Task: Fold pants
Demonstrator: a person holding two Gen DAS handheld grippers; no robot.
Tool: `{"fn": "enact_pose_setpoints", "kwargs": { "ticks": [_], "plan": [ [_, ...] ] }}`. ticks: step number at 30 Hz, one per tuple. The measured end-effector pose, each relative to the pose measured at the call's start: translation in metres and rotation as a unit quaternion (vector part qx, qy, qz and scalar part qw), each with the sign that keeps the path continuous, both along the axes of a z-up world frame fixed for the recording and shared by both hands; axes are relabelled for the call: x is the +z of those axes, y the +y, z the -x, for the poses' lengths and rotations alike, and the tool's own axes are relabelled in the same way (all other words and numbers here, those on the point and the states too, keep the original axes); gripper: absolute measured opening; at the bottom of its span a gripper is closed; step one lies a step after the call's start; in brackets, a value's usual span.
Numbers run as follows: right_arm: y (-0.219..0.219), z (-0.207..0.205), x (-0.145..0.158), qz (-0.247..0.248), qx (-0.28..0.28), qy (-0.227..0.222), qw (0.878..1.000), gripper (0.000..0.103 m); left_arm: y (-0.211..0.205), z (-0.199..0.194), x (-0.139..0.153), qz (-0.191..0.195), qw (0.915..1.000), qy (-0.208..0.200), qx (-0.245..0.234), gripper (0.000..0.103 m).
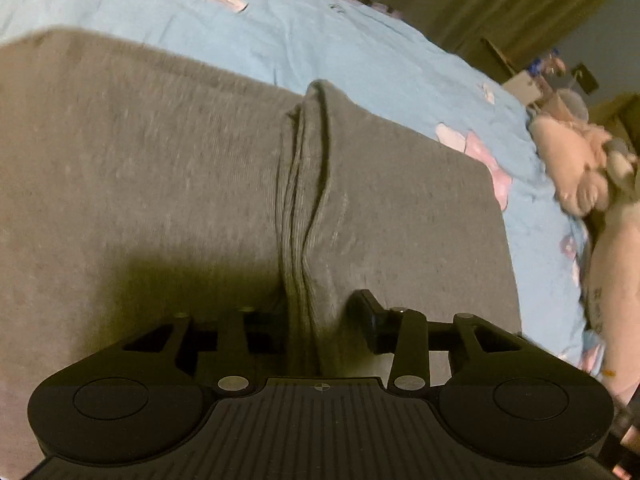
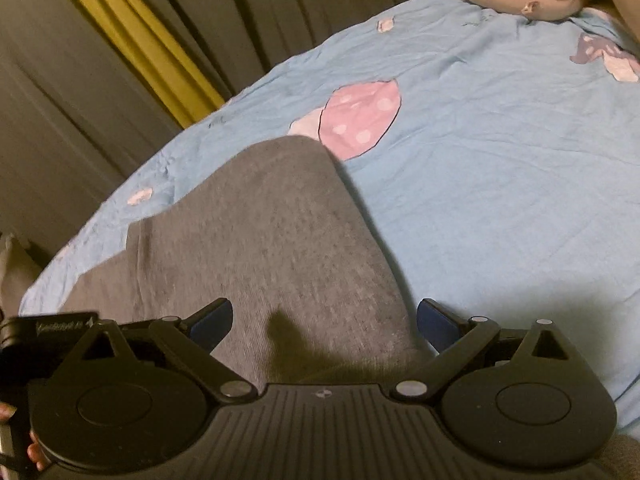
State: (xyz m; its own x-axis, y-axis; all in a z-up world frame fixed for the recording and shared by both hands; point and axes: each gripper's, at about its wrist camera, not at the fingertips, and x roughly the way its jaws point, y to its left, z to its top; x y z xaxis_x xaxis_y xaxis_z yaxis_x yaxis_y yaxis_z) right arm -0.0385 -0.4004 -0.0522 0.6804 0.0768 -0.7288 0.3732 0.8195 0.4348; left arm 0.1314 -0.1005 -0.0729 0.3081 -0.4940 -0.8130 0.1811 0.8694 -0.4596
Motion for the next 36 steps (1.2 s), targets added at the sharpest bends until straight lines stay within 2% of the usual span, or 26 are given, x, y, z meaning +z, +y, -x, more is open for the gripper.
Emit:
{"fn": "enact_pose_setpoints", "kwargs": {
  "ticks": [1, 3, 4, 6, 10, 12, 15, 17, 20, 22, 24, 25, 26, 28, 31, 32, 34, 36],
  "plan": [
    [0.001, -0.002, -0.001, 0.001, 0.001, 0.004, 1.000, 0.099, 0.000, -0.001, 0.000, 0.005, 1.0000, -0.003, 0.006, 0.041],
    [0.001, -0.003, -0.002, 0.000, -0.001, 0.008, 1.000, 0.099, -0.003, -0.004, 0.000, 0.008, 0.9999, -0.003, 0.012, 0.020],
    [0.001, -0.003, -0.002, 0.000, -0.003, 0.008, 1.000, 0.099, -0.003, -0.005, 0.001, 0.013, 0.9999, 0.002, 0.010, 0.018],
    [0.000, -0.001, -0.001, 0.002, -0.005, 0.002, 1.000, 0.099, 0.000, -0.006, 0.007, 0.017, 0.9998, 0.000, 0.012, 0.017],
    [0.003, 0.002, 0.002, 0.010, 0.000, -0.009, 1.000, 0.099, 0.011, 0.004, 0.045, 0.027, 0.9974, -0.067, 0.004, 0.016],
    [0.003, 0.002, 0.002, 0.010, 0.006, -0.004, 1.000, 0.099, 0.020, 0.007, 0.060, 0.037, 0.9958, -0.083, 0.008, 0.016],
    [0.005, 0.003, 0.004, 0.016, 0.012, -0.007, 1.000, 0.099, 0.039, 0.012, 0.073, 0.021, 0.9950, -0.095, 0.021, 0.016],
    [0.008, 0.005, 0.007, 0.026, 0.021, -0.014, 0.999, 0.099, 0.053, 0.012, 0.070, -0.005, 0.9955, -0.089, 0.032, 0.016],
    [0.010, 0.000, 0.005, 0.030, 0.034, -0.002, 0.999, 0.099, 0.068, 0.010, 0.046, -0.076, 0.9947, -0.052, 0.045, 0.023],
    [0.010, -0.003, 0.002, 0.027, 0.037, 0.010, 0.999, 0.099, 0.074, 0.016, 0.037, -0.092, 0.9935, -0.044, 0.049, 0.026],
    [0.010, -0.004, 0.000, 0.023, 0.037, 0.014, 0.999, 0.099, 0.077, 0.025, 0.038, -0.082, 0.9948, -0.047, 0.038, 0.038],
    [0.010, -0.005, 0.000, 0.023, 0.036, 0.016, 0.999, 0.099, 0.076, 0.029, 0.039, -0.073, 0.9958, -0.045, 0.031, 0.054],
    [0.009, -0.006, 0.000, 0.022, 0.036, 0.017, 0.999, 0.099, 0.074, 0.032, 0.039, -0.067, 0.9964, -0.045, 0.025, 0.059],
    [0.009, -0.007, -0.002, 0.020, 0.035, 0.021, 0.999, 0.099, 0.068, 0.033, 0.037, -0.061, 0.9971, -0.043, 0.008, 0.056],
    [0.011, -0.009, -0.005, 0.023, 0.032, 0.035, 0.999, 0.099, 0.063, 0.026, 0.027, -0.091, 0.9951, -0.038, 0.005, 0.039],
    [0.012, -0.008, -0.005, 0.024, 0.032, 0.037, 0.999, 0.099, 0.064, 0.020, 0.023, -0.089, 0.9955, -0.032, 0.010, 0.038],
    [0.013, -0.007, -0.004, 0.026, 0.034, 0.034, 0.999, 0.099, 0.070, 0.008, 0.023, -0.071, 0.9968, -0.024, 0.026, 0.038],
    [0.013, -0.007, -0.004, 0.027, 0.034, 0.034, 0.998, 0.099, 0.074, -0.001, 0.029, -0.072, 0.9956, -0.039, 0.046, 0.046]
  ]
}}
